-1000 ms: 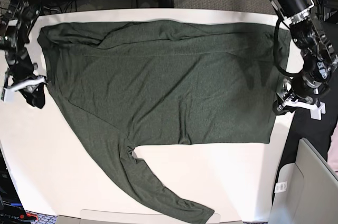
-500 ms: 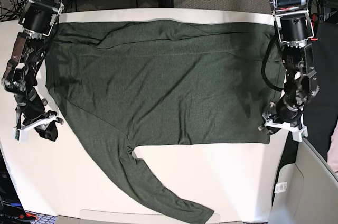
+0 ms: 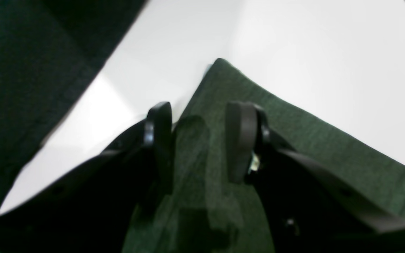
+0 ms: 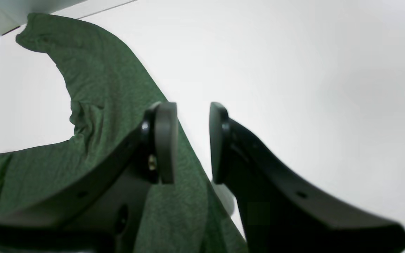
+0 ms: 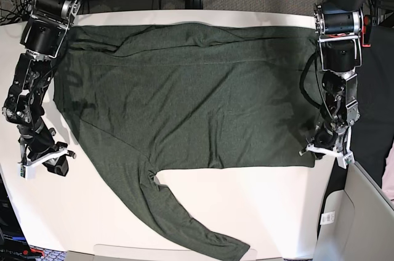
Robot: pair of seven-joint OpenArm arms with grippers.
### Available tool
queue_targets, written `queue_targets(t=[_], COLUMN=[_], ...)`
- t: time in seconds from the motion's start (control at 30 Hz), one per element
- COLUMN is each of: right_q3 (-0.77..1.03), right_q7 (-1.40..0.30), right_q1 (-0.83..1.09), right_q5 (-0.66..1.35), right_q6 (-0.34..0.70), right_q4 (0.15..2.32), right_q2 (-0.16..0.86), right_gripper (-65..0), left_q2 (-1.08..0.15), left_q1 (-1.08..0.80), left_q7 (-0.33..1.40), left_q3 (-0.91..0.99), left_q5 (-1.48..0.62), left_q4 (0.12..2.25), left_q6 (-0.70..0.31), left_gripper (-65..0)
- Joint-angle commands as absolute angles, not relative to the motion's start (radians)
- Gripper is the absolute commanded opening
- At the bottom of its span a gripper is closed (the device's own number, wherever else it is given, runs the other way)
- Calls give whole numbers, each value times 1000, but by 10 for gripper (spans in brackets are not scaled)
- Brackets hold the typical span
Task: Fold the T-shirt properly
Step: 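Move both grippers along the shirt sides toward the hem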
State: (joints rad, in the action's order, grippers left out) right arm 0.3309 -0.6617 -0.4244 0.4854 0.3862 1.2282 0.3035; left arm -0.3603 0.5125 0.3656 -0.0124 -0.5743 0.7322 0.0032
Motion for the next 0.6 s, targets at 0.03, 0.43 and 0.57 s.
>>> queue_targets(t=[0.03, 0.43, 0.57], right_q3=[334, 334, 334], right_q7=[-638, -638, -638], right_q1=[-447, -447, -449], right_q5=[499, 499, 499], right_q6=[394, 394, 394], right_q4=[1245, 1247, 1247], right_q2=[317, 317, 315], right_gripper=[-483, -483, -483], left_q2=[-377, -371, -357], left_q1=[547, 541, 529], left_q7=[338, 346, 397], left_q3=[-10, -10, -10], left_q5=[-570, -576, -576], left_q4=[710, 674, 694], left_q6=[4, 2, -2], left_gripper=[-401, -347, -344])
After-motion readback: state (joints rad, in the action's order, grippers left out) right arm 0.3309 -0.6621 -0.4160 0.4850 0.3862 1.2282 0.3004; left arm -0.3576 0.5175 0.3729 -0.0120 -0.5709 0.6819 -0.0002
